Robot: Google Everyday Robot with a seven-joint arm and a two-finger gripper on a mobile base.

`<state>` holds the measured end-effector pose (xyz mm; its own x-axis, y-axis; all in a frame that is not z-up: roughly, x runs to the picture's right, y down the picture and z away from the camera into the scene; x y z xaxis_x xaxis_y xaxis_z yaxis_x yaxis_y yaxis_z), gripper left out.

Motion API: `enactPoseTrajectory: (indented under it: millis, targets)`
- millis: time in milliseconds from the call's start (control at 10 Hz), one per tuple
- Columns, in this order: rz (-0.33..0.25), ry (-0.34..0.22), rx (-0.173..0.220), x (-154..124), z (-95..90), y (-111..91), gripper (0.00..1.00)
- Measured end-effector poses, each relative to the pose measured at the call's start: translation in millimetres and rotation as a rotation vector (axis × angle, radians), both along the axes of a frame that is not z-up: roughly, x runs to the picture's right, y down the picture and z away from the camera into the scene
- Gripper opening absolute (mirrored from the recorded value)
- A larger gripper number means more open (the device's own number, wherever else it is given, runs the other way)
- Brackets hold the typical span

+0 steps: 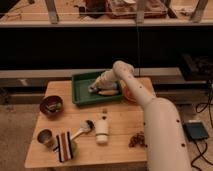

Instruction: Wipe tray with towel

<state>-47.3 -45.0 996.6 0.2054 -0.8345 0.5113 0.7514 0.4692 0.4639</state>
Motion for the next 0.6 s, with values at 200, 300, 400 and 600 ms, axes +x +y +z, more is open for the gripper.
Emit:
enactPoseTrajectory:
  millis: [200,300,400,600]
  targets:
    - [-0.008,-0.033,0.000,-24.0,6.9,-6.5,0.00]
    - [-0.007,-0.076,0.013,-38.9,3.9,-6.7,0.00]
    - [-0.015,-0.111,0.015,-51.3,-0.1,-2.2,0.00]
    - [-0.035,-0.159,0.005,-64.9,-8.5,11.9,0.00]
